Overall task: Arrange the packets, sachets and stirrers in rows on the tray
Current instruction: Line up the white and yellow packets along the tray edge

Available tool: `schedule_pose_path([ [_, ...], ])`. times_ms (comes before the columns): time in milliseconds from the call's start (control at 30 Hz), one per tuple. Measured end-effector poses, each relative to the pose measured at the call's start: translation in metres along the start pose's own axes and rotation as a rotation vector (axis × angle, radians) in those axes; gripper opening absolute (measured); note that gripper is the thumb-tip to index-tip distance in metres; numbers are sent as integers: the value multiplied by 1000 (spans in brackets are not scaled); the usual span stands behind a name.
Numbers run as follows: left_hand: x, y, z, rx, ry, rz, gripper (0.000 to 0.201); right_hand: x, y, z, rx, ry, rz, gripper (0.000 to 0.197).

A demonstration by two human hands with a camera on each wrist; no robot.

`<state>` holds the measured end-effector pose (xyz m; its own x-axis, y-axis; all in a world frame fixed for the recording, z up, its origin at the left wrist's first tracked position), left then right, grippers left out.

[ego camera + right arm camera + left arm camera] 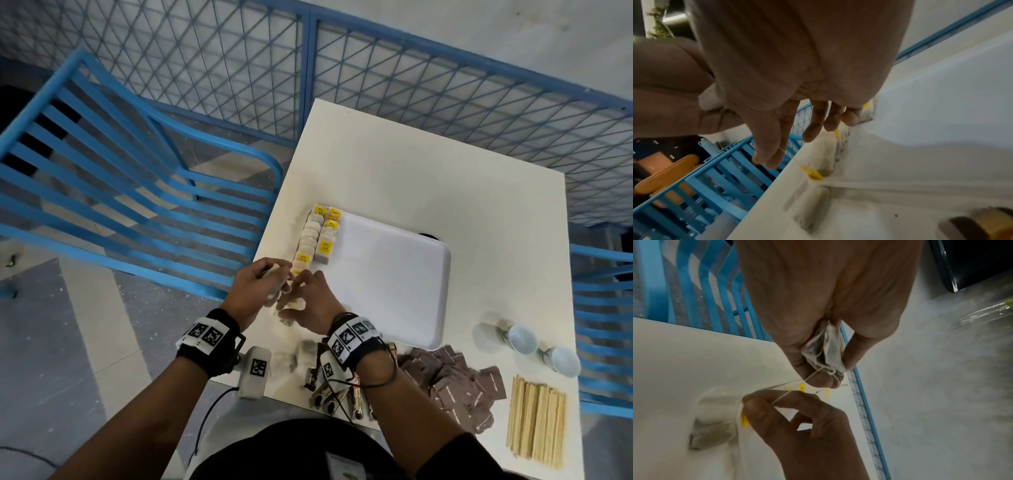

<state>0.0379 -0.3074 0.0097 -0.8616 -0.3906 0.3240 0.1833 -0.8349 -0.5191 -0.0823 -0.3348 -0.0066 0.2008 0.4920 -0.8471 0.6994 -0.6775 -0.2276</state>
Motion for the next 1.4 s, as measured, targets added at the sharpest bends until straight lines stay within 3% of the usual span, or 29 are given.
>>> schedule_pose_path([
  [167,-6,3,5,77,-67,68,13,-5,-11,22,140,261,81,10],
  [333,-10,5,9,143,-104,177,14,-39,-32,40,205,551,-4,11],
  [567,6,3,-3,23,-242,252,20,-76,-48,46,217,627,43,11],
  [733,24,-5,-15,-107,-215,188,17,-93,-51,53,232,621,208,11],
  [900,49,-14,-23,-231,-161,-52,14,-106,-53,50,236,651,257,11],
  [1067,62,-22,-27,-226,-18,-177,31,-119,-51,56,258,658,327,9],
  [1200,66,-25,-27,-229,-2,-215,32,-129,-50,63,259,646,334,9],
  [1400,64,-20,-21,-120,69,-198,12,-139,-50,69,290,595,344,10],
])
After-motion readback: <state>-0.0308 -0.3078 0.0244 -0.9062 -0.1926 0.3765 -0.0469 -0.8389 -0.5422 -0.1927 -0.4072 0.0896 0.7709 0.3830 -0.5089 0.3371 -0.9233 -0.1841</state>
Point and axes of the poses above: each hand's wrist, its own y-axis towards the middle knuckle, its own x-axis out of the palm, z = x × y, the point moved 7 cm from there along y, towards the middle knuckle, and after that the axes turned 12 degrees about -y, right-handed, at the moved point
